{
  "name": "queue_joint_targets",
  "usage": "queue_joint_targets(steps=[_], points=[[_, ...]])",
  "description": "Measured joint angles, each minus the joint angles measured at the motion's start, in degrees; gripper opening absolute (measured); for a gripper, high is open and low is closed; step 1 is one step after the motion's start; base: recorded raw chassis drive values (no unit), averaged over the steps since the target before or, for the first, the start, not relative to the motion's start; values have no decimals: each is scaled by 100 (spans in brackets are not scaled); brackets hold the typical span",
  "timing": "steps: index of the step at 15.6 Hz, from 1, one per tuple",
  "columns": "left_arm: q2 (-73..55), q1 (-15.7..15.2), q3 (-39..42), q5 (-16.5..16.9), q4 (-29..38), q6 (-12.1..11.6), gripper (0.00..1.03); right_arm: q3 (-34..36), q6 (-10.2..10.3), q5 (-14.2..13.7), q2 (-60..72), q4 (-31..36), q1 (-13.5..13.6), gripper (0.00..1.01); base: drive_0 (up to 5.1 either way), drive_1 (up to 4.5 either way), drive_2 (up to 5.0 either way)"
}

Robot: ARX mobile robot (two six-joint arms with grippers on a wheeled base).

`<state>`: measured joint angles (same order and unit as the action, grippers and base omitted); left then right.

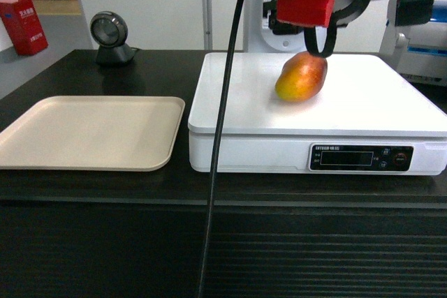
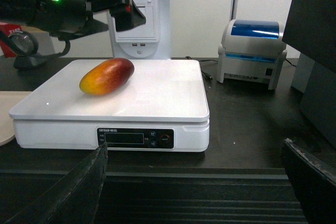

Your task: Place dark red mango on scale at checkout

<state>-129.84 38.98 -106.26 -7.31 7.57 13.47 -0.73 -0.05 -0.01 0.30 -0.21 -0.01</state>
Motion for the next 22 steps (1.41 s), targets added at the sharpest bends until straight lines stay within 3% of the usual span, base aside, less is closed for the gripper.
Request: queue_joint_targets(steps=[3, 5, 7, 8, 10, 14, 15, 16, 17, 18, 19, 21, 22], points=[[680, -74, 911, -42, 942, -192, 98, 0, 0, 0, 0, 0, 0, 98, 0, 0, 0], [1292, -232, 1803, -44, 1679, -562, 98, 0, 0, 0, 0, 0, 0, 98, 0, 0, 0], [2181, -496, 2780, -17, 2297, -1073, 98, 0, 2, 0, 0, 0, 0, 98, 0, 0, 0], [2533, -629, 3139, -13, 2385, -1161, 98, 0, 0, 0, 0, 0, 0, 98, 0, 0, 0], [3136, -1080, 3965, 7, 2483, -1268, 98, 0, 0, 0, 0, 0, 0, 98, 0, 0, 0], [4767, -2371, 5768, 46, 2455, -1351, 98, 0, 0, 0, 0, 0, 0, 98, 0, 0, 0], [5781, -2564, 6459, 72, 2398, -1552, 98, 0, 0, 0, 0, 0, 0, 98, 0, 0, 0], [6325, -2649, 6857, 92, 2192, -1611, 98, 0, 0, 0, 0, 0, 0, 98, 0, 0, 0], [6909, -2719, 7110, -68, 1742, -1652, 94, 0, 0, 0, 0, 0, 0, 98, 0, 0, 0], [7471, -2876, 7364, -181, 1416, -1532, 84, 0, 0, 0, 0, 0, 0, 98, 0, 0, 0], [7893, -3023, 7626, -127, 1235, -1495, 76, 0, 0, -2, 0, 0, 0, 98, 0, 0, 0], [8948, -3414, 8393, 164, 929, -1419, 57, 0, 0, 0, 0, 2, 0, 98, 0, 0, 0], [9447, -3842, 8848, 669, 1073, -1388, 36, 0, 0, 2, 0, 0, 0, 98, 0, 0, 0]])
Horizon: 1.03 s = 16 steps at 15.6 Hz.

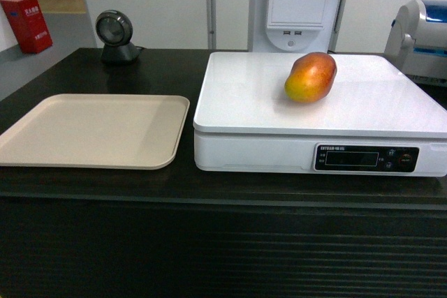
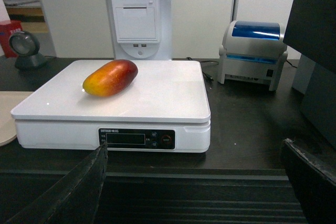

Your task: Place dark red mango on scale at checkout

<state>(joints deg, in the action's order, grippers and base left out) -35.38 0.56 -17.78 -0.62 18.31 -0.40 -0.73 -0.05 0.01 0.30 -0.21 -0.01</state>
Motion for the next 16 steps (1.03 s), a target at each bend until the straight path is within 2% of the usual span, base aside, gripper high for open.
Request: queue_joint_targets(steps=[1, 4, 9, 16], points=[[125, -79, 170, -4, 57, 13, 26, 0, 0, -4, 0, 0, 0, 98, 0, 0, 0], [396, -28, 597, 66, 61, 24, 1, 0, 0, -2, 0, -2, 0, 98, 0, 0, 0], [925, -55, 1001, 61, 33, 35, 2, 0, 0, -2, 0, -2, 0, 98, 0, 0, 0], [1762, -55, 1467, 61, -396, 35, 2, 0, 0, -2, 0, 0, 0, 98, 0, 0, 0]])
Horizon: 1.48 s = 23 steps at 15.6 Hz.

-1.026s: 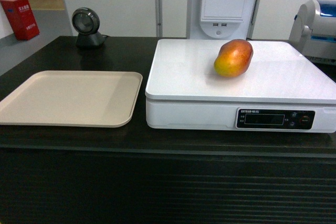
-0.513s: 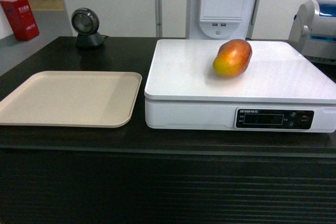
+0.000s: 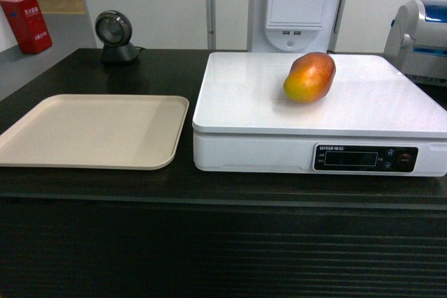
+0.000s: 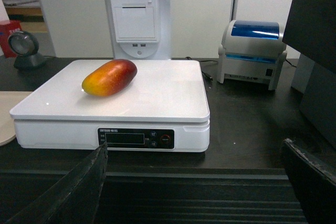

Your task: Place dark red mango on scale at checkout

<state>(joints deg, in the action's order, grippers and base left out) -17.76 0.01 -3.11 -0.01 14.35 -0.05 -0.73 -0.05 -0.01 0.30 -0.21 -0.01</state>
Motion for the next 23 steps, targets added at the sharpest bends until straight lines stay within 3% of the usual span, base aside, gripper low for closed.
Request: queue_joint_targets(steps=[8, 9, 18, 23], points=[[839, 0, 254, 0, -529, 0, 2, 0, 0, 0, 0, 0, 0, 98, 0, 0, 0], [1436, 0, 249, 13, -1414, 2, 2, 0, 0, -2, 0, -2, 0, 98, 0, 0, 0], [1722, 0, 249, 0, -1453, 4, 4, 0, 0, 0, 0, -2, 0, 98, 0, 0, 0], [1722, 0, 249, 0, -1453, 4, 71, 0, 0, 0, 0, -2, 0, 98, 0, 0, 0]])
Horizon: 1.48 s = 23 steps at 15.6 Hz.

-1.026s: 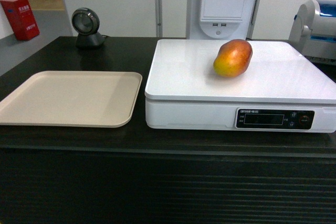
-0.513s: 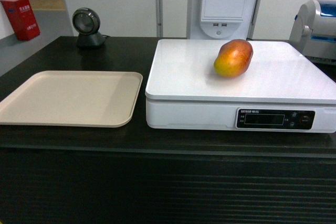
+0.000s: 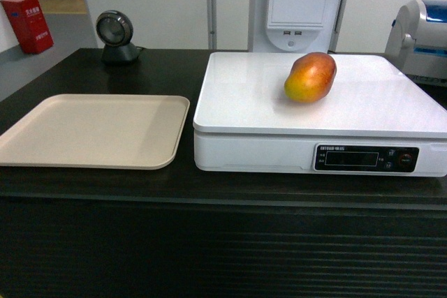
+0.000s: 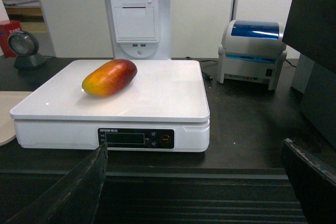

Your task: Place dark red mango on scale at checkout

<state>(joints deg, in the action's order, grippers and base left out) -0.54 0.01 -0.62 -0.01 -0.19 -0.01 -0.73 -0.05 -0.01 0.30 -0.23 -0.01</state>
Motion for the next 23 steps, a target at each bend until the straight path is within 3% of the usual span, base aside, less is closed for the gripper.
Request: queue_joint_targets(steps=[2, 23], points=[[0, 0, 0, 0, 0, -4, 100, 0, 0, 0, 0, 0, 0, 98, 0, 0, 0], [0, 0, 0, 0, 0, -2, 98, 0, 0, 0, 0, 0, 0, 98, 0, 0, 0]])
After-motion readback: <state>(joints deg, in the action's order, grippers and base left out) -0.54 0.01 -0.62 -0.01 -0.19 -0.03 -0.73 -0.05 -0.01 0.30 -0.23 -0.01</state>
